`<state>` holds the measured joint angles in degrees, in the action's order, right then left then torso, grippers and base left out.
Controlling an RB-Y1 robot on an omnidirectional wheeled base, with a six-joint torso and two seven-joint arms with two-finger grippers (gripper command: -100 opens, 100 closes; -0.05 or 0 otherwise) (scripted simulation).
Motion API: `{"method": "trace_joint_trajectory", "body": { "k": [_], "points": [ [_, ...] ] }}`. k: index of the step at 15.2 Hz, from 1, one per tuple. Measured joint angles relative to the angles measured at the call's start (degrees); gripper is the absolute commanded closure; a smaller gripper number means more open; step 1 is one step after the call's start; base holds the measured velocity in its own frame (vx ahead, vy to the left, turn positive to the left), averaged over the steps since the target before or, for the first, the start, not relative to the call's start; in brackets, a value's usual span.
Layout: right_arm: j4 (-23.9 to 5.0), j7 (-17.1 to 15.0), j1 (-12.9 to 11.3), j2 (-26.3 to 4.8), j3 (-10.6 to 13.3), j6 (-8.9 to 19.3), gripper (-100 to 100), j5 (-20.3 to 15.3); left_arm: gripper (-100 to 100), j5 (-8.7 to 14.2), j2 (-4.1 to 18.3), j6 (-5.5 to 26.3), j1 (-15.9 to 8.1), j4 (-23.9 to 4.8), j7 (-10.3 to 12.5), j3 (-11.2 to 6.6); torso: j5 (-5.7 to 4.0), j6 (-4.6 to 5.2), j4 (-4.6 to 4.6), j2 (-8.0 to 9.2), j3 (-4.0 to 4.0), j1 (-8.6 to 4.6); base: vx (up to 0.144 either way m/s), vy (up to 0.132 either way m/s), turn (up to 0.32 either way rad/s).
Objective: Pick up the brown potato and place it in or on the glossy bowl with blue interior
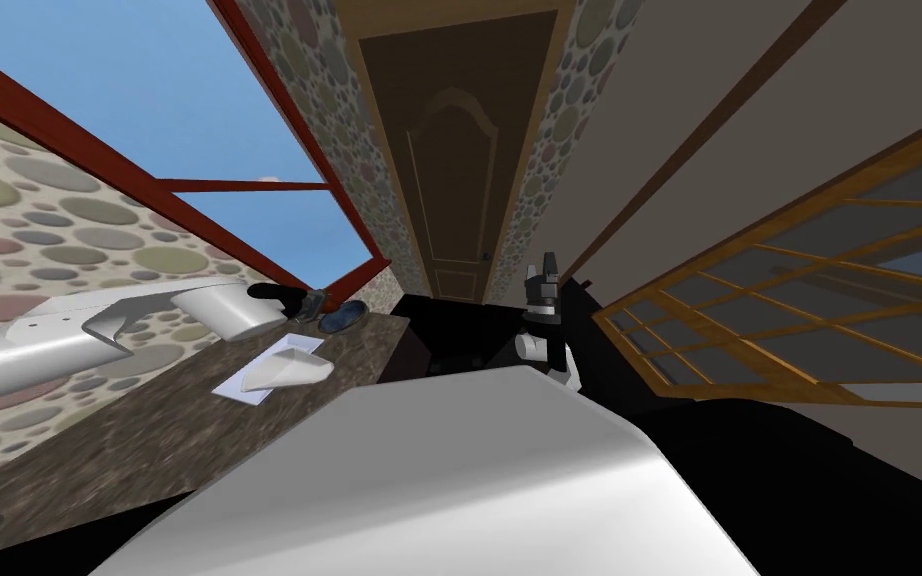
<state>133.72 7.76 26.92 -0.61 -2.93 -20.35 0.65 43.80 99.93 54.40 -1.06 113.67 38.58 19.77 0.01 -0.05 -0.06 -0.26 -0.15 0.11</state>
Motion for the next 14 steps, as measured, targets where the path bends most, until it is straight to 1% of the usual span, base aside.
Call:
{"method": "trace_joint_trajectory", "body": {
  "k": [1, 4, 6, 9, 14],
  "points": [
    [0.0, 0.0, 0.0, 0.0, 0.0, 0.0, 0, 0.0, -100, 0.7, 0.6, 0.3, -0.4, 0.2, 0.1, -0.15, 0.01, -0.01, 0.01, 0.04, 0.02, 0.03, -0.035, 0.039, -0.044],
    [0.0, 0.0, 0.0, 0.0, 0.0, 0.0, 0, 0.0, -100, 3.5, 3.6, 0.8, -0.9, 1.5, 0.9, -0.86, 0.01, -0.02, 0.03, 0.11, 0.07, 0.05, -0.043, 0.037, -0.053],
    [0.0, 0.0, 0.0, 0.0, 0.0, 0.0, 0, 0.0, -100, 5.3, 4.7, 1.8, -2.1, 1.9, 0.9, -1.23, 0.02, -0.01, 0.03, 0.12, 0.07, 0.06, -0.037, 0.036, -0.053],
    [0.0, 0.0, 0.0, 0.0, 0.0, 0.0, 0, 0.0, -100, 7.6, 6.8, 2.6, -2.9, 2.7, 1.1, -1.76, 0.02, -0.02, 0.03, 0.09, 0.06, 0.05, -0.028, 0.029, -0.034],
    [0.0, 0.0, 0.0, 0.0, 0.0, 0.0, 0, 0.0, -100, 7.8, 7.0, 2.7, -3.0, 2.8, 1.2, -1.82, 0.01, -0.03, -0.01, -0.05, -0.02, -0.06, -0.002, 0.002, 0.0]
  ]
}}
